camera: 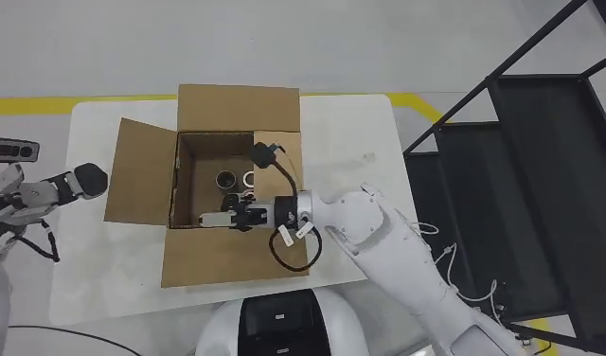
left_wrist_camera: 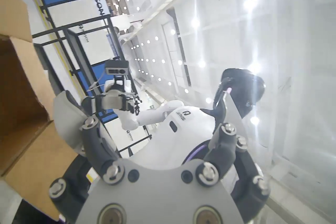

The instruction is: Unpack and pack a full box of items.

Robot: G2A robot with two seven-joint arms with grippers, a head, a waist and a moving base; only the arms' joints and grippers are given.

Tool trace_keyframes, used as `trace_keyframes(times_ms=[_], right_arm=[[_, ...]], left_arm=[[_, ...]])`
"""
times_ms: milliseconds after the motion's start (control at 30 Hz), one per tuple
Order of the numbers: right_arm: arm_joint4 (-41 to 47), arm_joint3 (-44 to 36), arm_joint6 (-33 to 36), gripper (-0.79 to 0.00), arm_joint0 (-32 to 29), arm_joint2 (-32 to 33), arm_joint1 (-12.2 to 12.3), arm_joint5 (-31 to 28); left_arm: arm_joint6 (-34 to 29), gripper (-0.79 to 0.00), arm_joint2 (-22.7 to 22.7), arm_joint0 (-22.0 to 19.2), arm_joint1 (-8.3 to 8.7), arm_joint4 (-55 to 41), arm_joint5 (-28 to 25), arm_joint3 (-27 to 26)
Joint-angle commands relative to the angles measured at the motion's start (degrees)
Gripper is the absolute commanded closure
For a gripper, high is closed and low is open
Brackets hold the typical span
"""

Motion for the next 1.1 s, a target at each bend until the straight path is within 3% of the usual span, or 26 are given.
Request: trace_keyframes(times_ms=[0,133,333,500,733,900,1067], right_arm=[[0.19,-2.24,0.43,-0.785,-3.42,4.1,0.92,-0.38],[0.84,-5.62,1.02,-0.785,-8.7,10.36,2.28,-1.53],[1.89,-6.93,1.99,-0.785,-14.41,17.2,3.74,-3.11],[2.68,-8.09,2.0,-0.785,-17.3,20.28,4.5,-3.98],[3.91,-7.68,2.34,-0.785,-18.58,21.04,5.13,-4.69],[4.54,-7.23,2.63,-0.785,-18.34,20.65,5.47,-5.23],[4.91,-8.07,2.78,-0.785,-18.8,20.88,5.87,-5.92]], left_arm=[[5.74,-0.785,1.89,-0.85,-0.15,6.43,-2.31,0.59],[13.84,-0.785,5.24,-2.97,-0.5,14.84,-5.14,4.47],[21.29,-0.785,9.88,-6.59,-0.96,22.95,-4.16,12.48],[21.6,-0.785,15.13,-9.61,-1.86,24.36,-2.71,17.88],[22.77,-0.785,20.85,-12.29,-3.4,24.32,-5.06,23.63],[20.13,-0.785,19.94,-12.61,-3.31,22.22,-7.09,23.78],[16.33,-0.785,14.32,-10.1,-2.16,18.14,-8.79,17.08]])
